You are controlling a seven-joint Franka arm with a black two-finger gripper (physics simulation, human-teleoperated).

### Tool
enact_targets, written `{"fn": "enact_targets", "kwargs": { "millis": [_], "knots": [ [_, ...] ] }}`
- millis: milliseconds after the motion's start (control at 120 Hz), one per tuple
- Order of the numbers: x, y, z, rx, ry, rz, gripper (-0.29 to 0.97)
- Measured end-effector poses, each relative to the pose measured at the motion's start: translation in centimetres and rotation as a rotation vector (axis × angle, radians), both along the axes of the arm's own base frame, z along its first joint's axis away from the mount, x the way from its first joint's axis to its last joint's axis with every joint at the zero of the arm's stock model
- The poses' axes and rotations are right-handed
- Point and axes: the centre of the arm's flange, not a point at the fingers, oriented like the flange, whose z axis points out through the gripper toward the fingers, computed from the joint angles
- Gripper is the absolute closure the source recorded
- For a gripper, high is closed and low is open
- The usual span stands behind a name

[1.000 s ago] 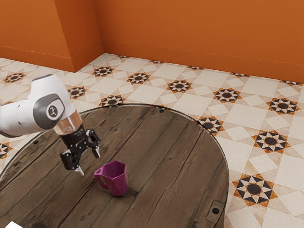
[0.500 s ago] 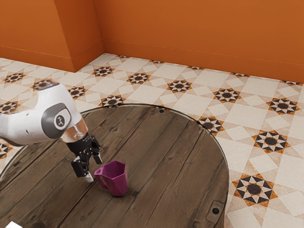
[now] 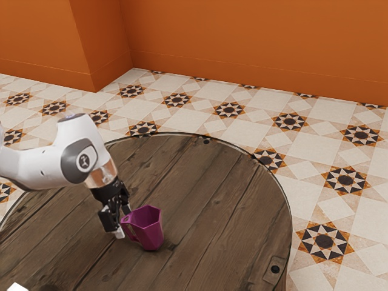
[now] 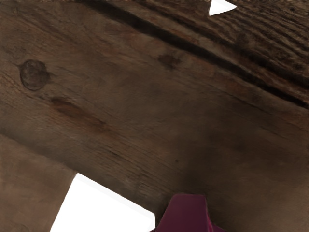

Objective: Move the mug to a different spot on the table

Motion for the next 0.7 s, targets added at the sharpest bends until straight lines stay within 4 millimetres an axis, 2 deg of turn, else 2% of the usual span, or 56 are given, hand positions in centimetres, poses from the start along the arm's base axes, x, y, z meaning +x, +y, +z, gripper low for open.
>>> {"fn": "enact_targets", "kwargs": {
  "millis": [433,658,700],
  "knots": [
    [0.5,-1.0,-1.3,0.014,0.003,0.033,0.01],
    [0.6,-1.0,-1.2,0.016,-0.002,0.048,0.42],
    [0.6,-1.0,-1.2,0.016,-0.002,0.051,0.46]
  ]
}}
